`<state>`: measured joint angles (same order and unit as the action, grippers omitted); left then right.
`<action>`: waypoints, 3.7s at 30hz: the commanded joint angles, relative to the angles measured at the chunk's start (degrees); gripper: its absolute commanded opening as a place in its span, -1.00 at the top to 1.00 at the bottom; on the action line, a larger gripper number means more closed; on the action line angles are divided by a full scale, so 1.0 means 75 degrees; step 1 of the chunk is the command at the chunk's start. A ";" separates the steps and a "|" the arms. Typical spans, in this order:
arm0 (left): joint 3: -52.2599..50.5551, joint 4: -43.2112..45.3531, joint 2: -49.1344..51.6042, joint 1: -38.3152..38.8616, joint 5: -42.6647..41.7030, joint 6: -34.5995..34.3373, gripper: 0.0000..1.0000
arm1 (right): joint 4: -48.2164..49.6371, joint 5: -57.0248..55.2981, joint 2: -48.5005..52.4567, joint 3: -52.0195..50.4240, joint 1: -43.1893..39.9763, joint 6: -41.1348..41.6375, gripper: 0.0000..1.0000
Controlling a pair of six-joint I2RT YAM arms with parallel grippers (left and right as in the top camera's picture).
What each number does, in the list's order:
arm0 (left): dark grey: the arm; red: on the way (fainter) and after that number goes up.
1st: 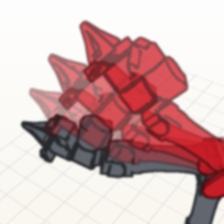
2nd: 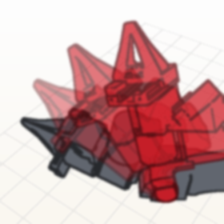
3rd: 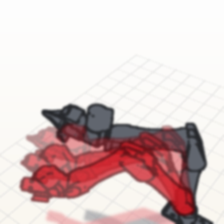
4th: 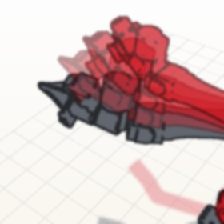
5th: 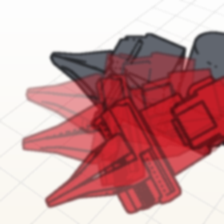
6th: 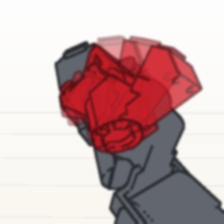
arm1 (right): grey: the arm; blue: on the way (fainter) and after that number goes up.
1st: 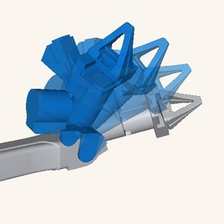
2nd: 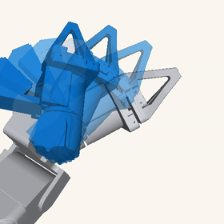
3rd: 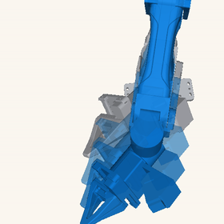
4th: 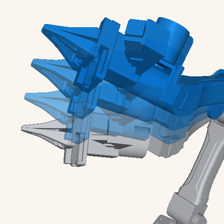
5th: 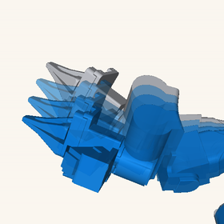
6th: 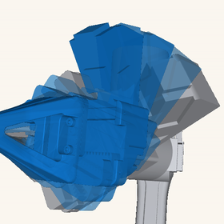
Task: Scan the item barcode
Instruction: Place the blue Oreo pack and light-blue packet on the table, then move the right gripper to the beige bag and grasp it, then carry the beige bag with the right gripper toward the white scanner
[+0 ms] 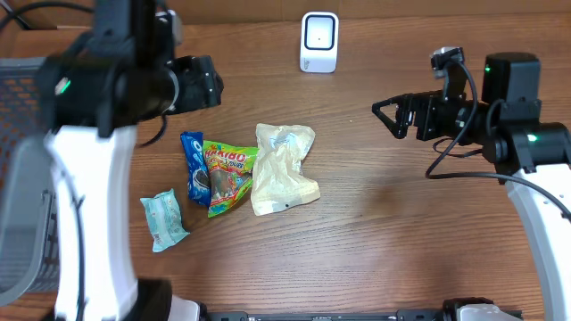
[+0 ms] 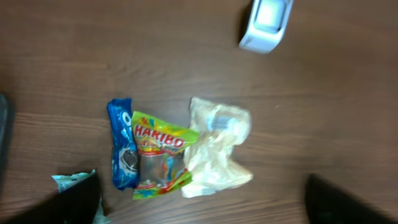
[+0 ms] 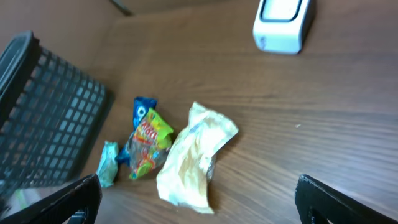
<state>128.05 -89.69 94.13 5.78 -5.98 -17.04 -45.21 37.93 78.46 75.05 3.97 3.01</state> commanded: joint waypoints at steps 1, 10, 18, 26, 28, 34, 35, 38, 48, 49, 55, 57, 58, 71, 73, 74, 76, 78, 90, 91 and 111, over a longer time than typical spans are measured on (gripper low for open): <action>0.0163 -0.0079 -0.0682 0.0035 -0.0055 0.0076 -1.00 | -0.0026 0.0189 0.0874 0.0189 0.0490 0.0029 -1.00; 0.0160 -0.0070 -0.0615 0.0035 -0.0058 0.0076 -1.00 | 0.0251 0.0213 0.3311 0.0189 0.2215 0.0944 -0.92; 0.0160 -0.0070 -0.0606 0.0032 -0.0058 0.0076 -1.00 | 0.1361 -0.0507 0.4610 0.0189 0.3063 0.2442 -0.83; 0.0160 -0.0070 -0.0606 0.0035 -0.0058 0.0076 -1.00 | 0.2605 -0.0822 0.5225 0.0189 0.3570 0.3040 -0.72; 0.0160 -0.0070 -0.0606 0.0032 -0.0058 0.0076 -1.00 | 0.2917 -0.1253 0.5342 0.0189 0.3631 0.3506 -0.61; 0.0160 -0.0070 -0.0606 0.0035 -0.0061 0.0073 -0.99 | 0.3351 -0.1859 0.5482 0.0189 0.3669 0.4205 -0.10; 0.0160 -0.0070 -0.0606 0.0032 -0.0058 0.0076 -1.00 | 0.3375 -0.1856 0.5482 0.0189 0.3669 0.4205 -0.05; 0.0160 -0.0017 -0.0606 0.0035 -0.0224 -0.0099 -0.99 | 0.3360 -0.1853 0.5479 0.0189 0.3666 0.4205 0.47; 0.0178 0.0460 -0.0667 -0.0440 0.0303 -0.0297 -1.00 | 0.2428 -0.1454 0.4931 0.0198 0.2690 0.3675 0.93; 0.0181 0.0504 -0.0670 -0.0583 0.0326 -0.0297 -1.00 | 0.2282 -0.1454 0.4756 0.0198 0.2538 0.3305 0.93; 0.0178 0.0560 -0.0670 -0.1416 0.0976 -0.0297 -0.99 | 0.1137 -0.3340 0.3815 0.0198 0.2090 0.2127 0.93; 0.0178 0.0525 -0.0667 -0.1559 0.1142 -0.0297 -1.00 | 0.0836 -0.4575 0.3637 0.0201 0.2136 0.1996 0.93; 0.0178 0.0498 -0.0667 -0.1574 0.1201 -0.0297 -1.00 | 0.0749 -0.5056 0.3579 0.0207 0.2180 0.1958 0.93; 0.0178 0.0396 -0.0653 -0.1568 0.1448 -0.0297 -0.99 | -0.1221 -1.1258 0.3436 0.1096 0.4232 0.1501 0.93; 0.0178 0.0396 -0.0653 -0.1568 0.1448 -0.0297 -0.99 | -0.1224 -1.1249 0.3523 0.1090 0.4605 0.1274 0.93; 0.0178 0.0396 -0.0653 -0.1568 0.1445 -0.0297 -0.99 | -0.1218 -1.1197 0.3587 0.1090 0.4733 0.1221 0.88; 0.0178 0.0396 -0.0650 -0.1568 0.1448 -0.0297 -1.00 | -0.1233 -1.0926 0.3815 0.1090 0.5094 0.1131 0.75; 0.0178 0.0396 -0.0650 -0.1568 0.1448 -0.0300 -1.00 | -0.1294 -1.0803 0.4039 0.1090 0.5316 0.1160 0.81; 0.0178 0.0396 -0.0650 -0.1568 0.1448 -0.0300 -1.00 | -0.1072 -0.8711 0.4631 0.1081 0.5441 0.0425 -0.64; 0.0178 0.0396 -0.0650 -0.1568 0.1448 -0.0297 -0.99 | -0.0991 -0.8288 0.4637 0.1072 0.5359 0.0233 -0.64; 0.0178 0.0396 -0.0650 -0.1568 0.1448 -0.0297 -0.99 | -0.0344 -0.9710 0.5627 0.0970 0.4878 -0.0632 -0.52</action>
<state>129.25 -86.78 89.76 -5.78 4.14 -18.48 -47.99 -30.37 119.68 82.24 42.44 -1.56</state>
